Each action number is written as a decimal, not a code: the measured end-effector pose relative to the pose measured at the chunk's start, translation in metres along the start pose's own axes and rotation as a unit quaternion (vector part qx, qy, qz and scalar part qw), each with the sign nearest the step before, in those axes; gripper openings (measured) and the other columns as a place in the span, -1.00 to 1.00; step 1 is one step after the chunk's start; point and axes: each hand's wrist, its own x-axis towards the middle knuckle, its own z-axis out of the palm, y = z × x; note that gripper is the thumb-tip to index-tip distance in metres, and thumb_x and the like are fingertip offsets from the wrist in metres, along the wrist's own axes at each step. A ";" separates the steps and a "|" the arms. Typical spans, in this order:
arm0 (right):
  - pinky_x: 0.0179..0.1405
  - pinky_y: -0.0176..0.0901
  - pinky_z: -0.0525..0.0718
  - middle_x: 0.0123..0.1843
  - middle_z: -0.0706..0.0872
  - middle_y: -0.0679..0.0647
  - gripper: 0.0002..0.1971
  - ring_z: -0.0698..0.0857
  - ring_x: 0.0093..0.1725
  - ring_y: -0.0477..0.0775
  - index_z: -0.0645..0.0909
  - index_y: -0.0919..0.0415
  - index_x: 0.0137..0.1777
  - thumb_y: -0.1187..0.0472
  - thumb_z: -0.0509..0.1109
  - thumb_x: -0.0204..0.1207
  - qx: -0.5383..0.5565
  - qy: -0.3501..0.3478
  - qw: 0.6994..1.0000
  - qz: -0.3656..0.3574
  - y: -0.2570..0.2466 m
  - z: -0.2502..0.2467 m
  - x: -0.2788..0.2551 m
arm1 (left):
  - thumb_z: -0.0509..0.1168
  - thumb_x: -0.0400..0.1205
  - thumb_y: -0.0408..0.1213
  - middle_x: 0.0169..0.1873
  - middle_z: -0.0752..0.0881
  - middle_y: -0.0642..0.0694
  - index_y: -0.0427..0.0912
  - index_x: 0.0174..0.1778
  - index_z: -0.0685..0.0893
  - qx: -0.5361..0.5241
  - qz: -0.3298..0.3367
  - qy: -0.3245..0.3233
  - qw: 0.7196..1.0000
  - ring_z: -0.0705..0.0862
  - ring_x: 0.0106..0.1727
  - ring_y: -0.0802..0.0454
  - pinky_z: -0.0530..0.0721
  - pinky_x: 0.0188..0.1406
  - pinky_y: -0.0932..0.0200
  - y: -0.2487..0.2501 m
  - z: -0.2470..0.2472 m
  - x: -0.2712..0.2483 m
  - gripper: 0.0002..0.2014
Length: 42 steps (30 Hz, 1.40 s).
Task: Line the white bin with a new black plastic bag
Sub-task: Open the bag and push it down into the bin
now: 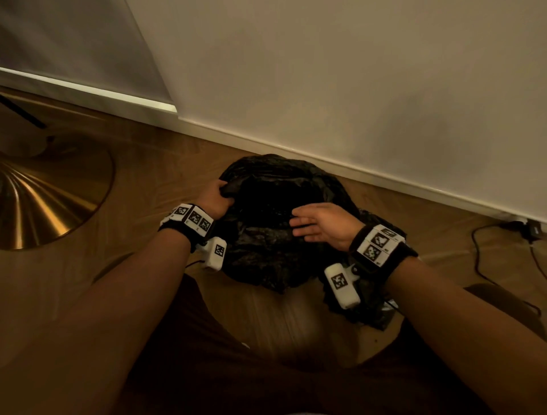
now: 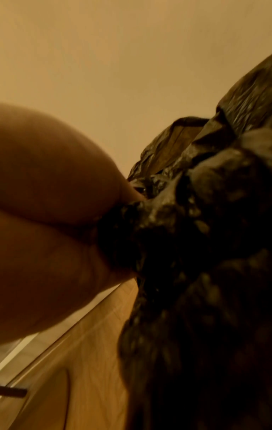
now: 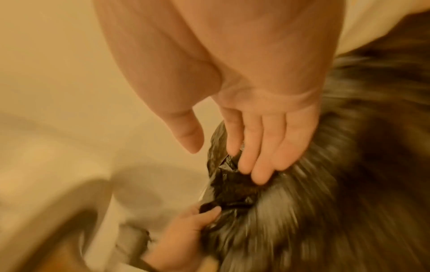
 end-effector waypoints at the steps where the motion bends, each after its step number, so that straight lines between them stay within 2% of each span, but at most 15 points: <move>1: 0.08 -0.09 0.67 0.23 0.80 0.13 -0.72 0.79 0.14 0.10 0.67 0.12 0.28 0.00 0.35 0.68 0.013 -0.012 1.000 0.014 0.006 -0.002 -0.002 | 0.40 0.60 -0.39 0.25 0.68 -0.26 -0.28 0.42 0.56 -0.022 -0.013 0.003 1.000 0.65 0.28 -0.23 0.52 0.10 0.12 -0.001 -0.001 0.001 -0.56; 6: 0.11 -0.08 0.63 0.23 0.81 0.11 -0.56 0.78 0.18 0.11 0.65 0.20 0.35 -0.11 0.32 0.68 0.015 -0.033 0.996 0.086 0.041 -0.006 0.003 | 0.47 0.57 -0.15 0.41 0.60 -0.18 -0.17 0.59 0.37 -0.039 -0.053 -0.041 0.997 0.63 0.34 -0.20 0.62 0.25 -0.01 -0.004 0.000 -0.004 -0.32; 8: 0.11 -0.05 0.64 0.26 0.80 0.13 -0.51 0.77 0.22 0.13 0.65 0.20 0.35 -0.17 0.33 0.65 0.040 -0.021 0.993 0.109 0.054 -0.008 0.006 | 0.48 0.55 -0.19 0.34 0.61 -0.14 -0.20 0.54 0.39 -0.041 -0.024 0.030 0.998 0.63 0.30 -0.14 0.61 0.22 0.04 0.002 0.003 -0.015 -0.34; 11: 0.12 -0.02 0.63 0.22 0.80 0.13 -0.45 0.78 0.15 0.13 0.62 0.23 0.39 -0.20 0.34 0.63 0.051 -0.005 0.990 0.133 0.069 -0.010 0.011 | 0.46 0.56 -0.19 0.00 0.67 -0.02 -0.18 0.28 0.55 -0.073 0.036 0.129 0.988 0.68 0.01 -0.01 0.62 0.00 0.12 0.018 0.009 -0.041 -0.59; 15: 0.06 -0.02 0.65 0.22 0.80 0.15 -0.40 0.77 0.07 0.11 0.50 0.18 0.49 -0.22 0.36 0.61 0.062 0.008 0.989 0.136 0.078 -0.011 0.019 | 0.46 0.56 -0.07 -0.16 0.75 -0.01 -0.08 -0.03 0.68 -0.080 0.075 0.023 0.994 0.72 -0.12 0.08 0.67 -0.10 0.19 0.027 0.040 -0.072 -0.80; 18: 0.14 0.05 0.69 0.26 0.79 0.16 -0.36 0.79 0.18 0.18 0.46 0.07 0.51 -0.25 0.43 0.54 0.098 0.018 0.989 0.113 0.079 -0.009 0.022 | 0.43 0.60 -0.06 -0.13 0.79 -0.13 -0.13 -0.02 0.71 -0.113 0.046 -0.082 0.989 0.77 -0.16 0.02 0.73 -0.11 0.08 0.023 0.064 -0.086 -0.79; 20: 0.24 0.11 0.69 0.30 0.75 0.15 -0.34 0.79 0.21 0.22 0.47 0.01 0.52 -0.29 0.44 0.50 0.111 0.022 0.989 0.098 0.079 -0.010 0.024 | 0.39 0.64 -0.08 -0.13 0.80 -0.16 -0.16 0.04 0.70 -0.137 0.004 -0.104 0.985 0.76 -0.19 0.00 0.74 -0.12 0.06 0.016 0.068 -0.088 -0.78; 25: 0.37 0.22 0.60 0.37 0.68 0.13 -0.12 0.77 0.23 0.26 0.36 -0.02 0.62 -0.48 0.39 0.38 0.128 0.041 0.987 0.088 0.086 -0.018 0.029 | 0.38 0.65 -0.12 -0.23 0.69 -0.14 -0.16 0.15 0.56 -0.174 -0.081 0.065 0.979 0.66 -0.38 -0.01 0.63 -0.41 0.14 -0.012 0.046 -0.074 -0.74; 27: 0.48 0.28 0.50 0.40 0.67 0.13 -0.05 0.74 0.27 0.26 0.34 0.03 0.65 -0.53 0.33 0.38 0.125 0.043 0.988 0.084 0.086 -0.020 0.031 | 0.37 0.63 0.01 -0.21 0.67 -0.17 -0.14 0.10 0.53 -0.175 -0.115 0.066 0.976 0.66 -0.30 -0.07 0.67 -0.29 0.03 -0.023 0.042 -0.069 -0.68; 30: 0.57 0.32 0.34 0.46 0.64 0.13 -0.01 0.65 0.36 0.25 0.34 0.11 0.67 -0.58 0.22 0.40 0.128 0.067 0.987 0.065 0.083 -0.023 0.035 | 0.16 0.64 0.25 -0.16 0.66 -0.23 -0.10 -0.17 0.59 -0.175 -0.151 0.029 0.973 0.67 -0.17 -0.17 0.69 -0.01 -0.22 -0.031 0.046 -0.062 -0.55; 31: 0.57 0.33 0.30 0.48 0.63 0.13 0.00 0.62 0.39 0.26 0.34 0.11 0.67 -0.59 0.19 0.41 0.130 0.080 0.986 0.063 0.082 -0.026 0.036 | 0.07 0.68 0.26 -0.06 0.69 -0.23 -0.08 -0.15 0.62 -0.196 -0.167 0.018 0.966 0.70 -0.06 -0.20 0.68 0.09 -0.24 -0.033 0.050 -0.060 -0.53; 34: 0.58 0.34 0.26 0.51 0.61 0.16 -0.07 0.57 0.46 0.30 0.35 0.13 0.67 -0.54 0.16 0.48 0.134 0.105 0.982 0.076 0.083 -0.035 0.042 | -0.07 0.71 0.28 0.29 0.66 -0.16 -0.06 0.43 0.53 -0.245 -0.211 -0.020 0.946 0.69 0.21 -0.27 0.68 0.20 -0.19 -0.030 0.055 -0.061 -0.40; 35: 0.56 0.33 0.28 0.50 0.61 0.17 -0.11 0.58 0.45 0.30 0.35 0.15 0.67 -0.50 0.15 0.53 0.131 0.108 0.982 0.084 0.086 -0.037 0.045 | -0.10 0.70 0.31 0.32 0.65 -0.15 -0.06 0.51 0.47 -0.239 -0.215 -0.029 0.946 0.68 0.23 -0.27 0.66 0.23 -0.20 -0.031 0.057 -0.061 -0.35; 40: 0.44 0.26 0.43 0.41 0.68 0.19 -0.27 0.67 0.32 0.27 0.44 0.19 0.59 -0.36 0.11 0.66 0.129 0.103 0.981 0.097 0.101 -0.039 0.051 | -0.24 0.74 0.25 0.36 0.64 -0.31 -0.16 0.30 0.59 -0.145 -0.205 -0.031 0.967 0.63 0.33 -0.31 0.55 0.40 -0.22 -0.029 0.055 -0.064 -0.33; 42: 0.46 0.26 0.48 0.33 0.72 0.18 -0.34 0.72 0.24 0.24 0.52 0.19 0.51 -0.32 0.05 0.71 0.147 0.124 0.978 0.077 0.100 -0.039 0.053 | -0.26 0.79 0.13 0.38 0.61 -0.38 -0.34 0.39 0.57 -0.105 -0.211 0.006 0.972 0.58 0.38 -0.34 0.51 0.41 -0.10 -0.025 0.055 -0.066 -0.30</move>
